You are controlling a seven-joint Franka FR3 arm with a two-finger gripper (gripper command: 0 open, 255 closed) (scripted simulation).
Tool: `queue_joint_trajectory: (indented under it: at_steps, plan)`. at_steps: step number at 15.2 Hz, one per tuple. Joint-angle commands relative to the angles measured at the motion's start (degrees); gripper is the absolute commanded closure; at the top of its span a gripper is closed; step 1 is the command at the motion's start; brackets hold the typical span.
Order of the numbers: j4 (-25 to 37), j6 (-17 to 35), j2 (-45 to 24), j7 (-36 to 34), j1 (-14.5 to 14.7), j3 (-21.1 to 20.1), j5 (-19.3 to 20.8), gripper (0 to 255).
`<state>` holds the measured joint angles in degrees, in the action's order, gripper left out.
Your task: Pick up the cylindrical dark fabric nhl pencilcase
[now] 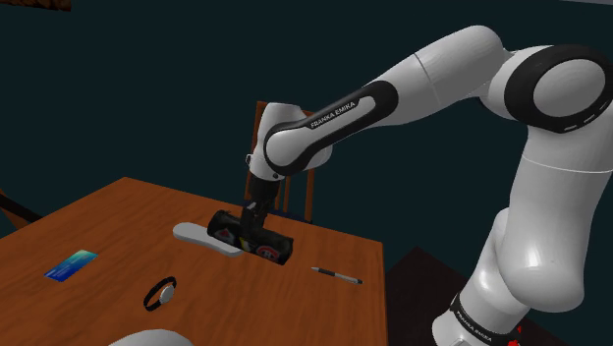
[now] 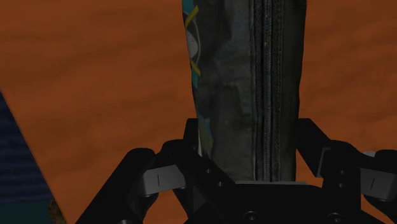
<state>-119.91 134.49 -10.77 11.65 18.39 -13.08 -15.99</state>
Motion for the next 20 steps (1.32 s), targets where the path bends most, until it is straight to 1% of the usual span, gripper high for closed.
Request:
queue_joint_trajectory:
  at_steps: [1, 3, 18, 20]
  plan:
    - [-0.03, 0.04, -0.06, 0.01, -0.02, 0.03, 0.00, 255]
    - [0.05, 0.04, -0.13, -0.08, 0.02, 0.01, 0.04, 255]
    - [5.11, -10.42, 5.48, -2.33, -0.40, 0.24, 0.70, 255]
    - [5.18, -10.53, 5.53, -2.35, -0.41, 0.25, 0.71, 255]
